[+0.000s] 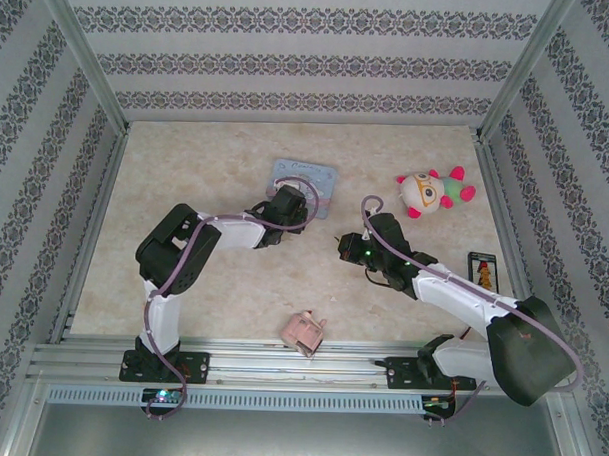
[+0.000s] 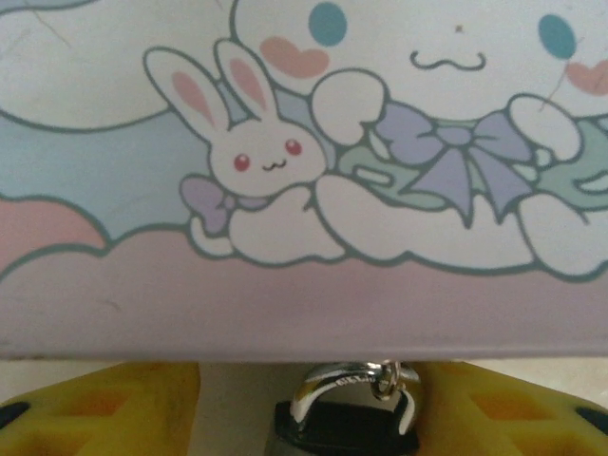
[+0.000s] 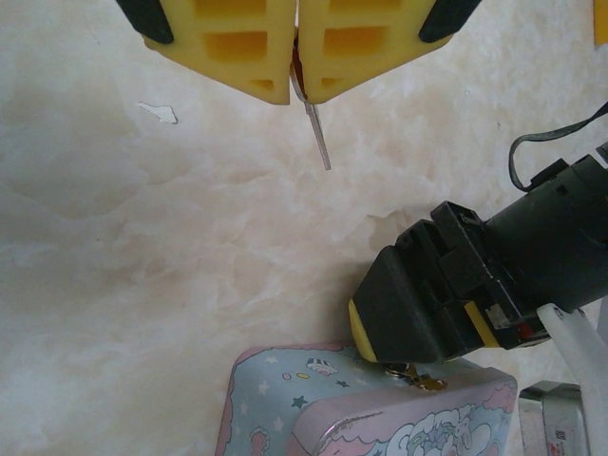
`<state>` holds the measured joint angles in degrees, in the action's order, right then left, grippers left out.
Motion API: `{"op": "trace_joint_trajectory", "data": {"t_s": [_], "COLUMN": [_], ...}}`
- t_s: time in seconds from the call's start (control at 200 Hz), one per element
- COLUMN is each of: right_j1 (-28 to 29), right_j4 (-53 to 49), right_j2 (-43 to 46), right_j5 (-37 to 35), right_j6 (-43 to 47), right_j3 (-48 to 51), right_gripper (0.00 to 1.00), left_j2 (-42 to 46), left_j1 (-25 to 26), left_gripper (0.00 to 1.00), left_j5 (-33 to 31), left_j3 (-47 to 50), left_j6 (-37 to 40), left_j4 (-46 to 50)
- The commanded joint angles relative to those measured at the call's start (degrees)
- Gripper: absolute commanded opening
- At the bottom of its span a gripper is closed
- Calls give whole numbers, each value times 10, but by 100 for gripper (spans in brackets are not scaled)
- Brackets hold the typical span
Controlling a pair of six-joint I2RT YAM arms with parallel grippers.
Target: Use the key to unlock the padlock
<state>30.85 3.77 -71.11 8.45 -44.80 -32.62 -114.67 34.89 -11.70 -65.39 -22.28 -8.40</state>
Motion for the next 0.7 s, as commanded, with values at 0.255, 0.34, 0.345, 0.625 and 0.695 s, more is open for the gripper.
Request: {"op": "trace_joint_trajectory", "data": {"t_s": [0.255,0.34,0.345,0.625,0.695], "right_j1": [-6,-6,-6,-6,-6], "right_j4": [19,21,21,25,26], "right_j2": [1,1,1,-2,-3], "right_j5": [4,4,4,5,5], "right_j6": [1,1,1,2,3], "right_j3": [-10,-9,-9,-5,-2], "right_gripper": [0,0,0,0,0], "left_j2": [-30,-33,-34,-40,-35], "left_j1": [11,11,11,11,11], "left_gripper": [57,59,59,35,27], "left_j5": [-12,-13,-12,-3,3], "left_j3": [-29,-31,-31,-40,-39], "left_j6": [31,35,35,41,37], "left_j4": [-8,-8,-8,-13,-14]}}
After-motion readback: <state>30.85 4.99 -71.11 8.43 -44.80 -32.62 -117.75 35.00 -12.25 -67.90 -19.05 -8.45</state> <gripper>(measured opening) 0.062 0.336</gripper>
